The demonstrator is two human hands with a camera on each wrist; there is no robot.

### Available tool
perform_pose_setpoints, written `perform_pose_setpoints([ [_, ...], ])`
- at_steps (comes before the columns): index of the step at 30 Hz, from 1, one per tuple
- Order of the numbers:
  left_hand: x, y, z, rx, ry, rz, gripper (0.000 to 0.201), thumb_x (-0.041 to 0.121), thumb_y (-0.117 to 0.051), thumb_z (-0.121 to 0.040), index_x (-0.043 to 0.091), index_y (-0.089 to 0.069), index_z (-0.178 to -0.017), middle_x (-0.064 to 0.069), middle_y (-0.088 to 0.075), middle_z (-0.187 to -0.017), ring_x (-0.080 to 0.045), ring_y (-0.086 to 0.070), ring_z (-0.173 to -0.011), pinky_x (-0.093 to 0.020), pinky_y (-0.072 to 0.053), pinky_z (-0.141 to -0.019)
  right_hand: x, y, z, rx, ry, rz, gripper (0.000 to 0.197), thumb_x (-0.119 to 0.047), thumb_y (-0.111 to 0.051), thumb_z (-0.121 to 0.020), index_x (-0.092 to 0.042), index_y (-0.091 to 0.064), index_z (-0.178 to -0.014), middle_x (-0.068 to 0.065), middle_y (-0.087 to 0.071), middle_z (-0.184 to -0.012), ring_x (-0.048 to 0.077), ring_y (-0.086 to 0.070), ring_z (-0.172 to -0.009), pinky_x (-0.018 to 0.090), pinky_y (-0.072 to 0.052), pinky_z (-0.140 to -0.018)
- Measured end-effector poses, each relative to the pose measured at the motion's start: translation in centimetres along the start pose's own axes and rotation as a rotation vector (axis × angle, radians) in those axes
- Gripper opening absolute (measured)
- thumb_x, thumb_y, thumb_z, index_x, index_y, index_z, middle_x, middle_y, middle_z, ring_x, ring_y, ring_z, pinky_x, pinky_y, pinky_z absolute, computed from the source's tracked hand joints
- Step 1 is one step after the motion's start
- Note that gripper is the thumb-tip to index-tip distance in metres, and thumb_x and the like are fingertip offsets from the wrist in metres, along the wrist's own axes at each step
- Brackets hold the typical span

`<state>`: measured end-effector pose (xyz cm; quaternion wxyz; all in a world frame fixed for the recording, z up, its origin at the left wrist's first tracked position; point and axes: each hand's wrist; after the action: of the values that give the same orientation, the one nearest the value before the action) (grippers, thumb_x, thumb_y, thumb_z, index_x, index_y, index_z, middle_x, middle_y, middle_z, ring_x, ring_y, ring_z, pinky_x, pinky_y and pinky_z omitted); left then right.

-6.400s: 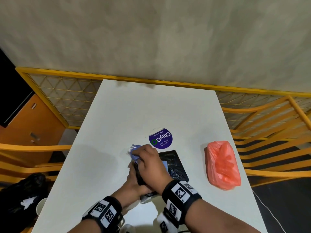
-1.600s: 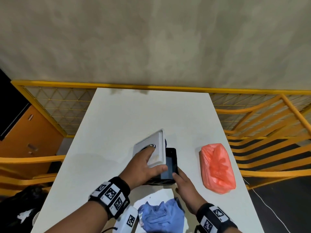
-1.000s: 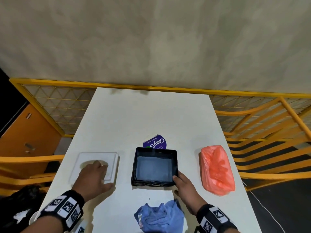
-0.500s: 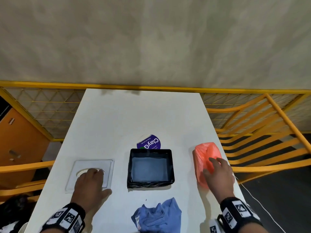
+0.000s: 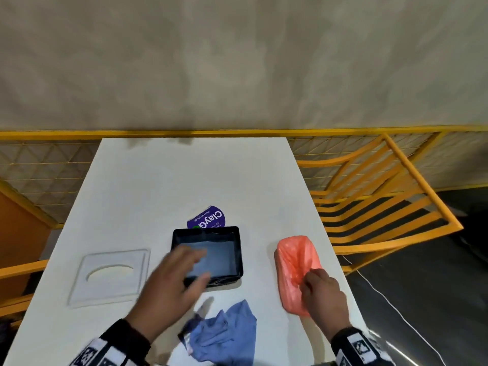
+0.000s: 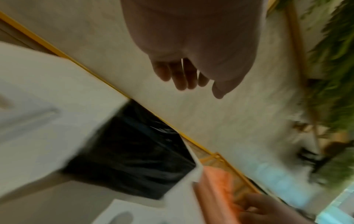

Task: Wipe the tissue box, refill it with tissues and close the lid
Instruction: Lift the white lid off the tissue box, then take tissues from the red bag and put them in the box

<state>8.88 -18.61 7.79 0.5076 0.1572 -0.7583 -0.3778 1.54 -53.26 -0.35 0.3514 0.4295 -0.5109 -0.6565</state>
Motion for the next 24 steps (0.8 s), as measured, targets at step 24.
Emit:
perform_pose_setpoints([
  [24,11.9,-14.9,-6.8,-0.294,0.697,0.869,0.024,0.035,-0.059,-0.099,0.016,-0.066,-0.112,-0.008,-0.078,-0.097,-0.024,-0.076,-0.087,-0.039,-0.06,-0.08,-0.2,7.2,4.4,-0.12,0.099,-1.039,0.019,-0.011,-0.064,-0.091,-0.03,-0.065,-0.086,-0.027,-0.065,-0.111,-0.004,-0.06,-0.106,0.02,-0.05,-0.087],
])
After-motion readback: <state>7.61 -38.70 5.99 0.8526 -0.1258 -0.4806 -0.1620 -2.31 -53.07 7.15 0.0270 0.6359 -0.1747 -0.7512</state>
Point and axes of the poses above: each hand's wrist, its own z-axis away from the middle knuckle, its own y-axis out of the back of the hand, x = y × z
